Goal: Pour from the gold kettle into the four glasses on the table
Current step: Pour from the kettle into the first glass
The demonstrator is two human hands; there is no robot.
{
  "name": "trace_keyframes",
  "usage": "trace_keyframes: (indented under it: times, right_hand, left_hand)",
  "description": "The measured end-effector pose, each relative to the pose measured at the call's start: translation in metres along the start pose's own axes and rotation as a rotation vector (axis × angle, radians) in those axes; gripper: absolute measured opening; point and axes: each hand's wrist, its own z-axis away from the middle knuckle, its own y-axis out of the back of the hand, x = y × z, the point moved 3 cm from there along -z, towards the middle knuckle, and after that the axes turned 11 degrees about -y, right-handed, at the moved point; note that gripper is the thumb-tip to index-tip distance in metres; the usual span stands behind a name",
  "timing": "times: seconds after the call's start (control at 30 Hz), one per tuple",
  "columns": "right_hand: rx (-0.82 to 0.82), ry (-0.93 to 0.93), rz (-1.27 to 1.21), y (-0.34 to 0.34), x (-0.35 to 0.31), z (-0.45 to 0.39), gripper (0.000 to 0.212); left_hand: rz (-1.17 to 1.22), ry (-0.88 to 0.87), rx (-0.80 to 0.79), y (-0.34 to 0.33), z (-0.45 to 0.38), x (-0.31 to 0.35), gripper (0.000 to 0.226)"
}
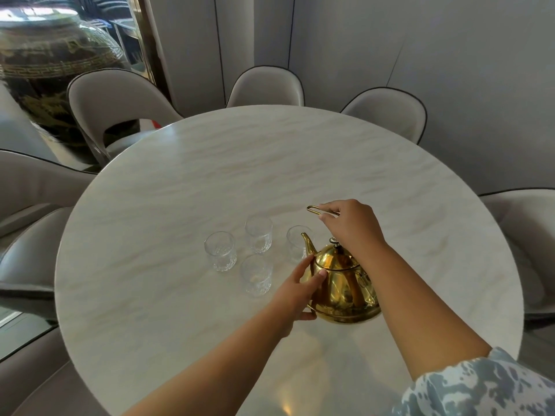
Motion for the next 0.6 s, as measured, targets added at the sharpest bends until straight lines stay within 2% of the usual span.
trace_keyframes:
  times: [0.6]
  right_hand:
    - [0.004, -0.027, 0.068, -0.0065, -0.0061, -0.0093, 0.030]
  left_hand:
    - [0.016, 0.010, -0.018, 0.0039, -0.0009, 0.0030, 0.054]
